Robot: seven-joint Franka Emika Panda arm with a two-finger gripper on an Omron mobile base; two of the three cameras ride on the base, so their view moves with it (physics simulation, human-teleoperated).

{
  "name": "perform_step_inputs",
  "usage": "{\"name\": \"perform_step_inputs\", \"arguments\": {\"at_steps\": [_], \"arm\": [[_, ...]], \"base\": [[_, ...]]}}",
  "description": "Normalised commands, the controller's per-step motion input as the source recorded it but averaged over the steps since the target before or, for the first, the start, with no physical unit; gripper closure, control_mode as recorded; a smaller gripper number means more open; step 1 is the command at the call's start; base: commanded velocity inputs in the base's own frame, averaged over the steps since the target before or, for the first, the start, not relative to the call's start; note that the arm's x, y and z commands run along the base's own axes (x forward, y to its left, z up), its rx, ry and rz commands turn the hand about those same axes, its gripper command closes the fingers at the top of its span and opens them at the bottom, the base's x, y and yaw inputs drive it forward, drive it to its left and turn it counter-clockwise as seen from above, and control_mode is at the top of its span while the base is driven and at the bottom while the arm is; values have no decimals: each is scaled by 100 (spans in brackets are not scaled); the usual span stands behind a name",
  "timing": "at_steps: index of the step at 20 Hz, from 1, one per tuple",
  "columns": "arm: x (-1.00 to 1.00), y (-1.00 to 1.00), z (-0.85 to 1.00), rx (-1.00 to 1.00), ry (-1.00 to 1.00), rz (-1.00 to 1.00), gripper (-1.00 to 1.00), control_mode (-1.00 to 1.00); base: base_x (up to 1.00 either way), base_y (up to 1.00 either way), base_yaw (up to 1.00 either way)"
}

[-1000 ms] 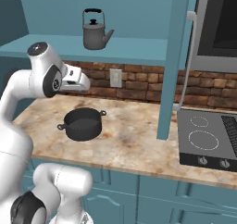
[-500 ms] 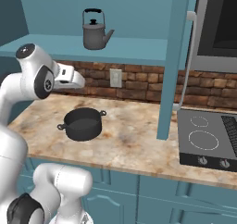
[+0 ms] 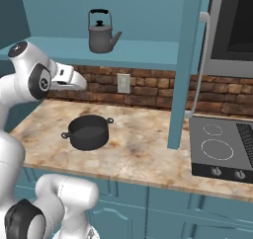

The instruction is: Pick the kettle from the cabinet and place it on a stove burner. Then pick the pot from the counter and place it on another stove burner. Finally, turn both burners on.

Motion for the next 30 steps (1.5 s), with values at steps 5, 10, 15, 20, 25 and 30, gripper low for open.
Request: {"name": "perform_step_inputs", "arguments": {"at_steps": [5, 10, 15, 20, 25, 30], "arm": [[0, 5, 17, -2, -1, -8, -100, -100], [0, 3, 17, -3, -5, -8, -100, -100], [0, 1, 19, -4, -7, -7, -100, -100], [0, 1, 23, -5, -8, -7, -100, -100], [0, 1, 24, -5, -8, -7, -100, -100], [0, 0, 22, -5, -7, -7, -100, -100]], "base": [[0, 0, 0], [0, 0, 0], [0, 0, 0], [0, 0, 0], [0, 0, 0], [0, 0, 0]]}}
